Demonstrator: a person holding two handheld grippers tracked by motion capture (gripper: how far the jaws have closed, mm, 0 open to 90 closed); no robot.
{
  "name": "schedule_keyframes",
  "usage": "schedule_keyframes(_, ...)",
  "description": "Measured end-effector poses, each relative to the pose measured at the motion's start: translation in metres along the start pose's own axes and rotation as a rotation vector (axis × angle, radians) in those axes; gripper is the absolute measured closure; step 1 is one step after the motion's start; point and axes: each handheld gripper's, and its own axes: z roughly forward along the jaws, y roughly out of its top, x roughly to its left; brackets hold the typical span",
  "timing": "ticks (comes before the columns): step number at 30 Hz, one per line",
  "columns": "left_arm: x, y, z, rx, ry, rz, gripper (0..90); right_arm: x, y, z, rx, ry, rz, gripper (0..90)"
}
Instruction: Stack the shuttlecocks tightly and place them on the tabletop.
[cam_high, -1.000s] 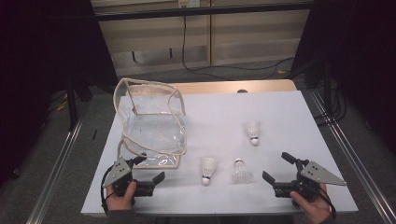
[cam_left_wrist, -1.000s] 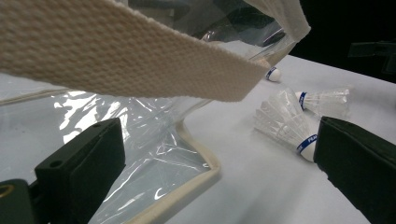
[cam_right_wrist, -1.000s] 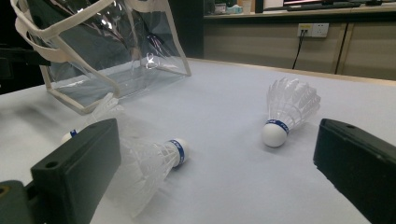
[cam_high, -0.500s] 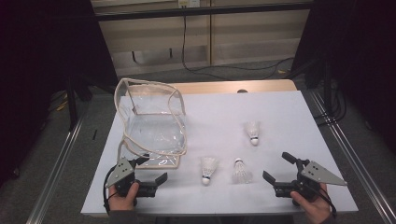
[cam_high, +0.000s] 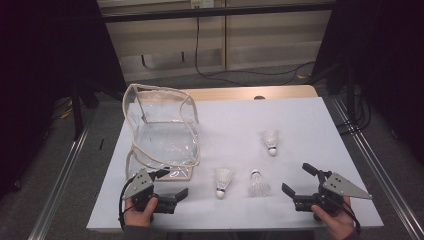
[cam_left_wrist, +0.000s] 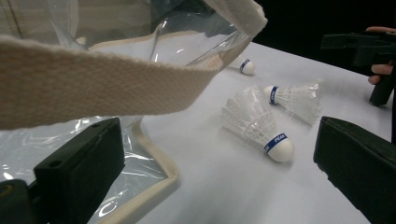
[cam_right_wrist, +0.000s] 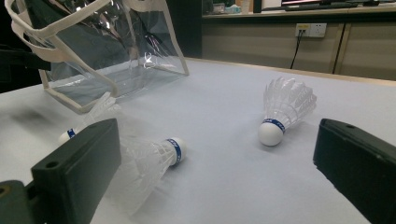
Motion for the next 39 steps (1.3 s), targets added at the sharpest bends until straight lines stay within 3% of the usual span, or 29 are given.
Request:
schedule_keyframes(16,-0.012,0.005,0.013,0.007,-0.027,-0.026,1.9,0.001,0.001,0.002,-0.002,0.003,-0.002,0.6)
schedule_keyframes(21,-0.016,0.008,0.016,0.025,-0.012,-0.030,1.9,0.002,0.001,0.004,-0.004,0.009,-0.008,0.6)
schedule_keyframes(24,-0.018,0.008,0.018,0.025,-0.016,-0.053,1.8,0.001,0.002,0.004,-0.006,0.009,-0.008,0.6)
schedule_keyframes(39,-0.028,0.010,0.031,0.066,-0.047,-0.055,1.7,0.001,0.002,0.004,-0.012,0.007,-0.010,0.8)
